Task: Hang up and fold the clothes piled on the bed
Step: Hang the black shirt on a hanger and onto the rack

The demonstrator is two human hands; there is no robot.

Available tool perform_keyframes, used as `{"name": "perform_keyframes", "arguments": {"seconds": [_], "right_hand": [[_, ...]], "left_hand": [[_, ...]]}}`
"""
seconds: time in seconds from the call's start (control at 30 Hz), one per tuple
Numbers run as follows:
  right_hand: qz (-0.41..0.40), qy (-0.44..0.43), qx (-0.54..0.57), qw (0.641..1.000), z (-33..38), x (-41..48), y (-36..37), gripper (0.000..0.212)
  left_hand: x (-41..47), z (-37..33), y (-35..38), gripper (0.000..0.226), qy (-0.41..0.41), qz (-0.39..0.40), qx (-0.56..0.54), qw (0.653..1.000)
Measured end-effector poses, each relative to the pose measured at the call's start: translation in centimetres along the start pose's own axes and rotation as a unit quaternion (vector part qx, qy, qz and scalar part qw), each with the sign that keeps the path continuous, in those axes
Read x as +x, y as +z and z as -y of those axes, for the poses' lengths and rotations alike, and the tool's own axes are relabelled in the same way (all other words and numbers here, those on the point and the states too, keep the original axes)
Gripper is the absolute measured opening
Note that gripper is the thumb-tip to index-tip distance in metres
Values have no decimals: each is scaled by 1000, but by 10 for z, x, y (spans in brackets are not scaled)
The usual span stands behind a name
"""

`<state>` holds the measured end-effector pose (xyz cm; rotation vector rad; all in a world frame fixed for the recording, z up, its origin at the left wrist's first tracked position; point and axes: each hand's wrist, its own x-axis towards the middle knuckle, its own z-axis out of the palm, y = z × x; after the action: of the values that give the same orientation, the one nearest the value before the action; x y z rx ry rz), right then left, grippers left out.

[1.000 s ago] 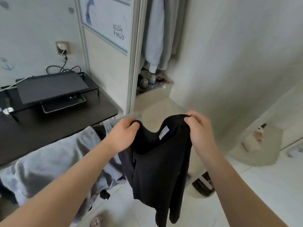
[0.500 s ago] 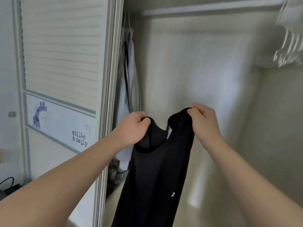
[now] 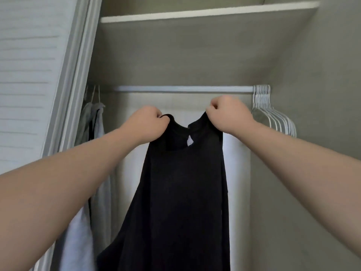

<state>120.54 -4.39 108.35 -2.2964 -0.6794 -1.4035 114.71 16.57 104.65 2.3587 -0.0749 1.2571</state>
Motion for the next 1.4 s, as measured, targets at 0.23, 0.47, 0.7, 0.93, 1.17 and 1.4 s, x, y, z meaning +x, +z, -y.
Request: {"name": "perform_keyframes", "arguments": {"seconds": [0.23, 0.47, 0.7, 0.93, 1.17, 1.4], "right_hand": [[20, 7, -272, 962, -55, 47, -37, 17], [72, 123, -370, 918, -105, 46, -27, 38], [36, 133, -445, 885, -138, 49, -13, 42], [21, 136, -442, 886, -151, 59, -5, 40], [-12, 128, -421, 898, -165, 61, -3, 38], [-54, 126, -305, 942, -154, 63, -4, 33]], "left_hand": [[70, -47, 21, 37, 20, -31, 30, 999], [90, -74, 62, 32, 53, -5, 111, 992], [96, -66, 78, 30, 39, 4, 141, 989], [100, -49, 78, 31, 31, 2, 173, 985], [96, -37, 77, 30, 24, -2, 197, 980], [93, -28, 71, 28, 0, -18, 219, 976]]}}
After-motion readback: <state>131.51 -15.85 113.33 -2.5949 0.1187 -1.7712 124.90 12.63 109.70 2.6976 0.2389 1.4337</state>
